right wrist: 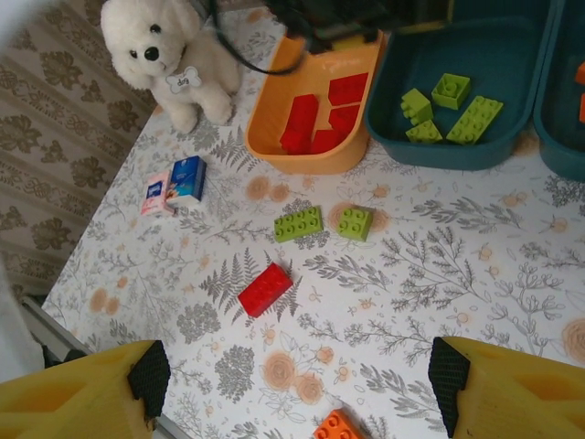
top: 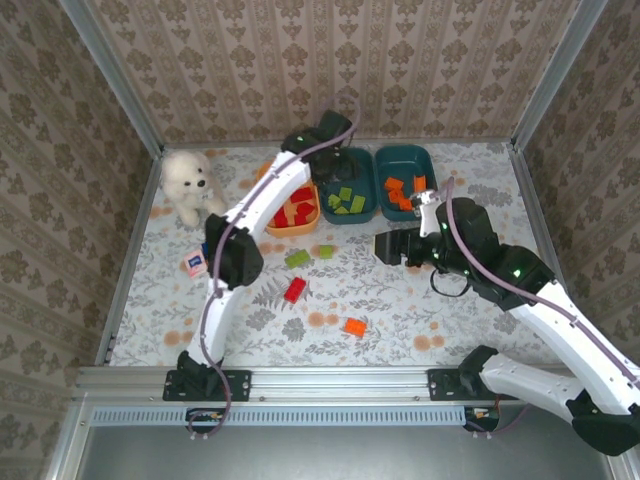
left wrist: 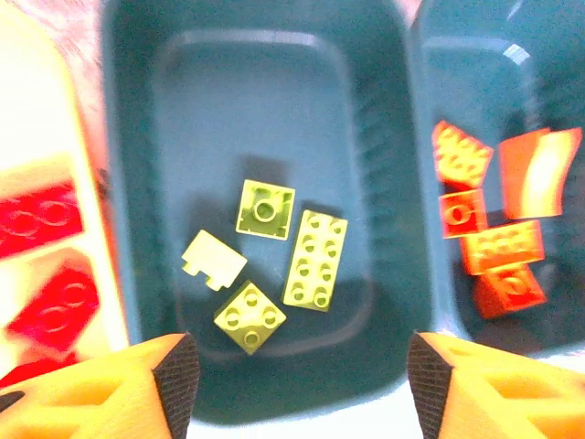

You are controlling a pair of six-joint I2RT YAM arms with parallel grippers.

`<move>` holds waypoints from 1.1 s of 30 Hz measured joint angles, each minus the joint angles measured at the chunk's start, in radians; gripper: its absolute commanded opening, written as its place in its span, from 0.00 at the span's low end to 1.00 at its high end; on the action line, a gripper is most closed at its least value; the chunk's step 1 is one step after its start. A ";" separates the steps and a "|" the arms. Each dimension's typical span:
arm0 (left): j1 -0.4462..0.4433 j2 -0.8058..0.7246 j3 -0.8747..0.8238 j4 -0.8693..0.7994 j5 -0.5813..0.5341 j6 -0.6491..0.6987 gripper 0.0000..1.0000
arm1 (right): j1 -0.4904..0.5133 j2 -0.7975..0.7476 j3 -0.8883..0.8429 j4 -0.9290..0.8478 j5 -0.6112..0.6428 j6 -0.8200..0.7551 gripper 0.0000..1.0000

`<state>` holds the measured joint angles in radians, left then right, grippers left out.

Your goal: Sort the legos into containers by color

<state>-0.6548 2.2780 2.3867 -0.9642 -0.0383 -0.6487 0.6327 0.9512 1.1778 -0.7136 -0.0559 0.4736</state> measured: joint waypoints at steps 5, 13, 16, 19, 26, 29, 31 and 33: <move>0.040 -0.365 -0.298 0.084 -0.015 -0.002 0.68 | 0.000 0.081 0.074 -0.013 -0.005 -0.026 0.77; 0.089 -0.828 -0.922 0.180 -0.013 0.001 0.68 | 0.008 0.219 0.142 -0.002 -0.045 -0.033 0.75; 0.093 -0.946 -1.121 0.180 -0.011 -0.009 0.67 | 0.031 0.279 0.152 0.008 -0.050 -0.033 0.75; 0.094 -1.071 -1.263 0.169 -0.012 -0.031 0.66 | 0.068 0.349 0.168 0.006 -0.050 -0.033 0.74; 0.095 -1.336 -1.443 0.154 -0.027 -0.112 0.64 | 0.156 0.568 0.219 0.003 -0.005 -0.026 0.73; 0.095 -1.429 -1.487 0.129 -0.051 -0.148 0.63 | 0.204 0.702 0.270 0.006 0.002 -0.034 0.76; 0.095 -1.481 -1.497 0.113 -0.068 -0.165 0.63 | 0.238 0.795 0.316 0.007 0.003 -0.053 0.78; 0.095 -1.514 -1.497 0.100 -0.082 -0.171 0.63 | 0.261 0.873 0.362 0.006 0.006 -0.072 0.80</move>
<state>-0.5602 0.7635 0.8898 -0.8646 -0.1204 -0.8192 0.8936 1.8244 1.5402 -0.7074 -0.0494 0.4015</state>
